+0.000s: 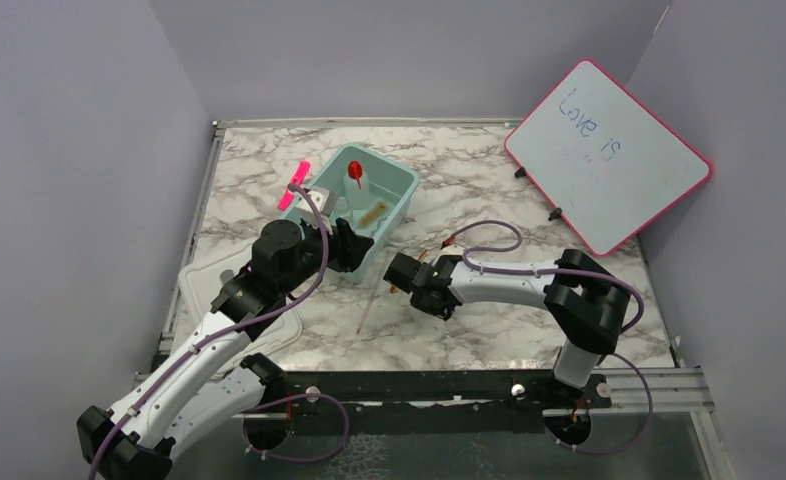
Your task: Organize the chemistry lab equipment
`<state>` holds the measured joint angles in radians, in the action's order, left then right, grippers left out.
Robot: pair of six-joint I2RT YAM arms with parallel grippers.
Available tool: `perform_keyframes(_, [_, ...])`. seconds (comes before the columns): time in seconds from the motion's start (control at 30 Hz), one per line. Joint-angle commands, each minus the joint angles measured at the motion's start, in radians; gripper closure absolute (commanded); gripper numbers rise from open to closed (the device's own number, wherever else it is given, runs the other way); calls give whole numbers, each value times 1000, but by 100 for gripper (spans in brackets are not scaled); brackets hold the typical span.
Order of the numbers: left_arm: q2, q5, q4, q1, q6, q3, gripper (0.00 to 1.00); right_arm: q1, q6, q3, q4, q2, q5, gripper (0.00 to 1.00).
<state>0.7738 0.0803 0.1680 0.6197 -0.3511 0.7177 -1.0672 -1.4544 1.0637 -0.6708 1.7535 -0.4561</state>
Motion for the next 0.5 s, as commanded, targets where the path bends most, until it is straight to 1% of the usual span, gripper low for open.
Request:
perform_keyframes(0.0, [-14,-38,19,3,-5,7,50,-5,8,2,10,14,-42,96])
perform_keyframes(0.07, [-14,-39,25,3,-6,7,50,-5,27,12,5,-2,-54,98])
perform_keyframes(0.17, [-10,-51,35,3,-8,9,50,-5,66,46,-10,-48,-89,97])
perform_keyframes(0.3, [-10,-72,46,3,-12,14,50,-4,160,92,10,-142,-134,96])
perform_keyframes(0.47, [-24,-183,81,3,-27,19,50,6,306,169,89,-235,-155,94])
